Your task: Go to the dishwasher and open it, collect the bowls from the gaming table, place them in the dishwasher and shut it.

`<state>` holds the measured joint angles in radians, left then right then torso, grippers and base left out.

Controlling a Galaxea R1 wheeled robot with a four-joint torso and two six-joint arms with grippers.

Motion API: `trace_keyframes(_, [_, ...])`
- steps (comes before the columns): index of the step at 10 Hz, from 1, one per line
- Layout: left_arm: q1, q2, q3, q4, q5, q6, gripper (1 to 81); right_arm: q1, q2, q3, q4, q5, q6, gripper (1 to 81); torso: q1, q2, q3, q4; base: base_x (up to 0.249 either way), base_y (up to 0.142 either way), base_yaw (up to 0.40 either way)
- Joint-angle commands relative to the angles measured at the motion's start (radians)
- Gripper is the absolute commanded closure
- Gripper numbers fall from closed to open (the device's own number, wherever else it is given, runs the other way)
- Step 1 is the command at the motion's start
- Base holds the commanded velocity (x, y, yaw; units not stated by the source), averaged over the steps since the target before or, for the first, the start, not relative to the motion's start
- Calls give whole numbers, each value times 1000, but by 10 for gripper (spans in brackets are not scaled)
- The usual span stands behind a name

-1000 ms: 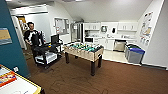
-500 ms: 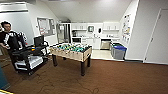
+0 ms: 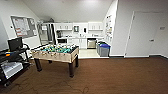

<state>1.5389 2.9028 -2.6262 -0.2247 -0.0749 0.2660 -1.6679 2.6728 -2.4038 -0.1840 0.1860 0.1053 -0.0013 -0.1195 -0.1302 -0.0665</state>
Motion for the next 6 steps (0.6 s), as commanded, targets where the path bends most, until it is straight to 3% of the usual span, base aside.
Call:
trace_keyframes(1, [-46, -11, 0, -1, 55, 9, 811, 32, -35, -1, 0, -43, 4, 811, 1, 0, 0, 0, 0, 0, -400])
trace_keyframes(4, [-46, -6, 0, -2, 53, 6, 811, 33, -34, -1, -2, -43, 4, 811, 1, 0, 0, 0, 0, 0, -349])
trace_keyframes(6, [-46, -5, 0, -2, 53, 4, 811, 35, -32, -1, -3, -43, 4, 811, 1, 0, 0, 0, 0, 0, -112])
